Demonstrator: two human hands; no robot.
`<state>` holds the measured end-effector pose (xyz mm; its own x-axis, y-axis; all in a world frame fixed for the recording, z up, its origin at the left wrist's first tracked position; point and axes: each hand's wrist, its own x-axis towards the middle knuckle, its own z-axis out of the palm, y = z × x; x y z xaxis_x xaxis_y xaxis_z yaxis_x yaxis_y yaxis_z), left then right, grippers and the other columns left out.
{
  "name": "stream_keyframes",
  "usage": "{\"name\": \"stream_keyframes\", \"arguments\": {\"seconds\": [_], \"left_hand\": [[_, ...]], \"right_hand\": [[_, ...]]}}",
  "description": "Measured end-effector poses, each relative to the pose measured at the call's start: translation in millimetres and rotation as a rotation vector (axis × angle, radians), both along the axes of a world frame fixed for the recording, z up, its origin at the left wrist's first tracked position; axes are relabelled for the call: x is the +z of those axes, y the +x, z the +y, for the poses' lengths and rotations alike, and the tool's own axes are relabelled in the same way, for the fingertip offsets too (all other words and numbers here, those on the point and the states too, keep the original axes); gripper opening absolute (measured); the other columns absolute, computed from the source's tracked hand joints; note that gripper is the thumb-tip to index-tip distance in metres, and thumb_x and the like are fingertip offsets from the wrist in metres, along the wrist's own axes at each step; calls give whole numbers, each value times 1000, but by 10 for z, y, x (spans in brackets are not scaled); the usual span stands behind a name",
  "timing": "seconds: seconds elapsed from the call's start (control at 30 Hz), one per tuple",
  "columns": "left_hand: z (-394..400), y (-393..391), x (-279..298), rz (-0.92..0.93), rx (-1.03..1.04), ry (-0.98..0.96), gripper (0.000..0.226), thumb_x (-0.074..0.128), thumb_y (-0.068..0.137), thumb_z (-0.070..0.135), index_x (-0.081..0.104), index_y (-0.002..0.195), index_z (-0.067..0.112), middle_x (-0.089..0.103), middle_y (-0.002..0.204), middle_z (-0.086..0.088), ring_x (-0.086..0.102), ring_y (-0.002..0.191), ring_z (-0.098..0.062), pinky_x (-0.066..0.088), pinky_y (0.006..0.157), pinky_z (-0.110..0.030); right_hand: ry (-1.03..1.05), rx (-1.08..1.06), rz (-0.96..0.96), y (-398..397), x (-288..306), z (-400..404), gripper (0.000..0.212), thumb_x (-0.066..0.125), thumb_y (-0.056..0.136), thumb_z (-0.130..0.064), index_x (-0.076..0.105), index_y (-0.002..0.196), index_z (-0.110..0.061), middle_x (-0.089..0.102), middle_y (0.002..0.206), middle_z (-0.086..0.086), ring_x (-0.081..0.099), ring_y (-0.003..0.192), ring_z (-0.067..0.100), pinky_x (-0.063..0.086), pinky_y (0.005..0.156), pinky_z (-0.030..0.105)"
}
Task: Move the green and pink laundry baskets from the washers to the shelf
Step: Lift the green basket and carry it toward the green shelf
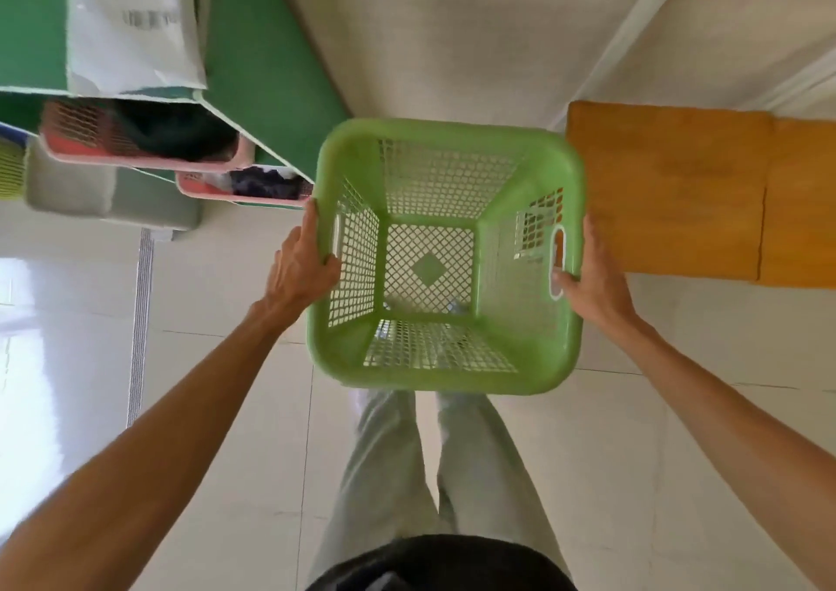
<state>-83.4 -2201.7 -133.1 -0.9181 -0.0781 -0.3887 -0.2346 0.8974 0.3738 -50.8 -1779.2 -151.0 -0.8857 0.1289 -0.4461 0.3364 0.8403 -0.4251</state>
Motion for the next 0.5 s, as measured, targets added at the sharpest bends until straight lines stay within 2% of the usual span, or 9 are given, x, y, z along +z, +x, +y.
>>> {"name": "stream_keyframes", "arguments": {"seconds": [0.03, 0.1, 0.17, 0.23, 0.33, 0.43, 0.5], "left_hand": [[-12, -134, -186, -19, -29, 7, 92, 58, 83, 12, 6, 158, 23, 61, 102, -18, 60, 74, -32, 54, 60, -44], [-46, -359, -529, -48, -52, 36, 90, 55, 85, 6, 4, 158, 23, 61, 97, -19, 61, 67, -32, 57, 54, -47], [-89, -551, -851, -61, -87, 60, 89, 53, 89, 2, 1, 158, 22, 60, 101, -22, 62, 65, -32, 57, 52, -49], [-141, -715, -1122, -70, -125, 67, 94, 55, 91, 0, -6, 159, 22, 56, 116, -26, 62, 70, -33, 58, 54, -49], [-161, -932, -1409, -99, -120, 100, 104, 57, 85, -8, -10, 159, 23, 42, 140, -31, 61, 78, -30, 59, 56, -43], [-160, -1153, -1648, -115, -135, 128, 106, 54, 83, -15, -12, 159, 17, 44, 133, -29, 59, 83, -34, 58, 61, -46], [-136, -1274, -1781, -133, -112, 129, 106, 56, 85, -16, -13, 159, 15, 46, 124, -29, 58, 83, -37, 58, 61, -47]], "right_hand": [[9, -20, -21, -82, -164, -31, 103, 73, 88, -24, -2, 160, -28, 43, 149, 17, 66, 103, 36, 57, 67, 34], [-12, -39, -43, -239, -504, -111, 106, 74, 87, -22, -2, 160, -28, 45, 146, 17, 66, 103, 33, 61, 71, 40], [-21, -51, -57, -417, -805, -178, 106, 74, 87, -21, -3, 160, -28, 43, 148, 18, 65, 106, 35, 61, 71, 36], [-20, -52, -80, -607, -1089, -233, 103, 73, 88, -20, -3, 159, -27, 35, 156, 19, 64, 108, 41, 56, 64, 28], [-50, -94, -148, -904, -1370, -278, 101, 69, 88, -8, 1, 159, -29, 31, 156, 18, 64, 105, 38, 61, 61, 36], [-64, -138, -190, -1193, -1551, -287, 101, 65, 86, 4, 3, 158, -31, 44, 143, 17, 65, 100, 32, 62, 70, 44], [-47, -153, -189, -1351, -1643, -293, 98, 63, 87, 5, 6, 157, -32, 53, 130, 16, 67, 84, 28, 60, 57, 38]]}}
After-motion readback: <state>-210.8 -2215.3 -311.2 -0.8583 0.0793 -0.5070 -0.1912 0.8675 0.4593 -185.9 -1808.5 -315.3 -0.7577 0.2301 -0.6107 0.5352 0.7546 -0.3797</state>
